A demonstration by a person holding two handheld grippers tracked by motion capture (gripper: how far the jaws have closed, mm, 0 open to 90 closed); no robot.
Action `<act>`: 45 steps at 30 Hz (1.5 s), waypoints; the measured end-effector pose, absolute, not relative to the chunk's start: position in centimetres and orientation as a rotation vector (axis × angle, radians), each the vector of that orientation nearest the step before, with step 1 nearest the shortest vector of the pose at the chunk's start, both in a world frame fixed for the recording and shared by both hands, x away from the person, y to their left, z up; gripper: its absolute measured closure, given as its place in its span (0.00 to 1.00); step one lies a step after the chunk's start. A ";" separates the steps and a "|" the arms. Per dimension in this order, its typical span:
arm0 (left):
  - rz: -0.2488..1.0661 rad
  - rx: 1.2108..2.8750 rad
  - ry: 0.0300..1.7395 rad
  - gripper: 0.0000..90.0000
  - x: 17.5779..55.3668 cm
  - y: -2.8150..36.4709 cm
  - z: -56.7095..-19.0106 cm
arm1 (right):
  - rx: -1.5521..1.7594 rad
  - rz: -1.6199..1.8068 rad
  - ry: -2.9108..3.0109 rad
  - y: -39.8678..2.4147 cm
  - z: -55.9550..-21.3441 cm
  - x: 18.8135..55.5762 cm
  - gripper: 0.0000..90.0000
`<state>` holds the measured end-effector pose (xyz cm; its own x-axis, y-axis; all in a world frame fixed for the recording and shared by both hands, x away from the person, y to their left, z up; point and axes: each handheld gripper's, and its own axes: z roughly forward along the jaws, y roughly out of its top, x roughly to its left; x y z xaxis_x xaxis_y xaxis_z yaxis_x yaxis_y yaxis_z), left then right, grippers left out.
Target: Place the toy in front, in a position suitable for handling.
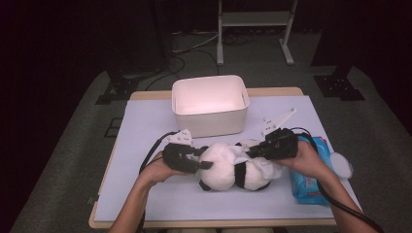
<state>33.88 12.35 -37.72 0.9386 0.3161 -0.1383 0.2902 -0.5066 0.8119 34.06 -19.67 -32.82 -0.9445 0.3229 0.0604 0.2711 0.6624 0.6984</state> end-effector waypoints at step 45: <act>0.102 2.151 0.464 0.48 33.1 11.8 -38.0 | 0.432 1.165 2.802 -19.9 -32.3 32.9 0.94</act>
<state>33.09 11.84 -38.03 0.9259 0.3647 -0.0982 0.2900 -0.5198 0.8036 32.88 -19.89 -32.33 -0.9574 0.2864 0.0369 0.2281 0.6716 0.7050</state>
